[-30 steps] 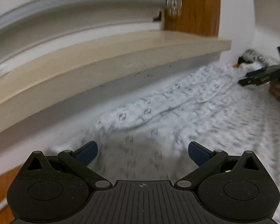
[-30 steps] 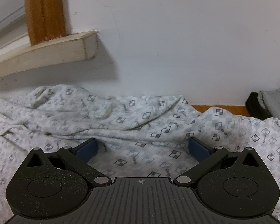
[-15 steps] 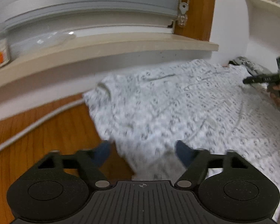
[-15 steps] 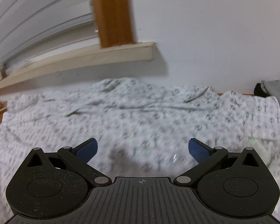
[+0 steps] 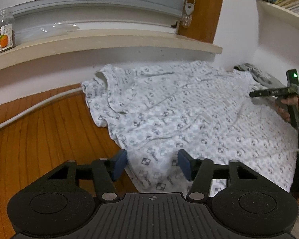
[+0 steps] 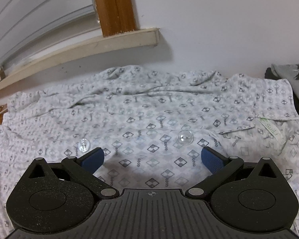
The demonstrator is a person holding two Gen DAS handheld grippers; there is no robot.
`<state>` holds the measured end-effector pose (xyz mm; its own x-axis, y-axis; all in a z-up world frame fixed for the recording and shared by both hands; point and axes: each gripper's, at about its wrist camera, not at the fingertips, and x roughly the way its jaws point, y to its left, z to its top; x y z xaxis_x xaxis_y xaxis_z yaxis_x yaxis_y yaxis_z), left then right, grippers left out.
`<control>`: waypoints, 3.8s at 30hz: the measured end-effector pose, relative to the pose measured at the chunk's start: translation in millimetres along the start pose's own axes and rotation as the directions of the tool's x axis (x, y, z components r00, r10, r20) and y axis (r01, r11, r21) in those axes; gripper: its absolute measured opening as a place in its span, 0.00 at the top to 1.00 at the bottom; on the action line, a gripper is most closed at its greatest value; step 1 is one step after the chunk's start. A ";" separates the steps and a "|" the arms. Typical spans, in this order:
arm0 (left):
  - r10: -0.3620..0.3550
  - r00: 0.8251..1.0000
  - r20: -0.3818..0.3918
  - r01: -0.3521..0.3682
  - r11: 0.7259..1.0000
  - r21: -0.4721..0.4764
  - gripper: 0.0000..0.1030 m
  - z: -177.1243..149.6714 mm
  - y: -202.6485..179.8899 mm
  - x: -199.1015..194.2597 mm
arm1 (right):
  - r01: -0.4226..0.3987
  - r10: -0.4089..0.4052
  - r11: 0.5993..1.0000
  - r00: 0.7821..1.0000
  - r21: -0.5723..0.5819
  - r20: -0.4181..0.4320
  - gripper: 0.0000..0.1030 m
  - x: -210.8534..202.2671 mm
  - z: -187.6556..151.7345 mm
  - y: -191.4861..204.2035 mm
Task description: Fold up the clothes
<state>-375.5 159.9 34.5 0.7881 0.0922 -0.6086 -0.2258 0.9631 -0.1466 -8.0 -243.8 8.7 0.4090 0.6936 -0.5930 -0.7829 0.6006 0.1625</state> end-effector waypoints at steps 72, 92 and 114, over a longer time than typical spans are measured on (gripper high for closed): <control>0.057 0.998 0.041 -0.057 0.998 -0.005 0.94 1.1 12.8 19.9 | -0.409 0.372 0.779 0.912 -0.475 -0.174 0.31 63.2 35.1 146.1; 0.078 0.982 0.171 -0.064 0.994 -0.088 0.93 9.8 20.7 6.0 | -0.215 0.286 0.836 0.956 -0.504 0.066 0.83 50.0 43.4 158.5; -0.010 0.991 0.130 0.012 1.000 -0.015 0.39 23.8 -52.3 27.3 | -0.082 0.088 0.923 0.996 -0.375 -0.002 0.36 -25.0 7.1 85.1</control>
<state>-328.6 118.1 44.1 0.8581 0.1151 -0.5004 -0.2254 0.9601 -0.1657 -81.5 -207.2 43.0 0.3375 0.7427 -0.5783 -0.9324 0.3483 -0.0967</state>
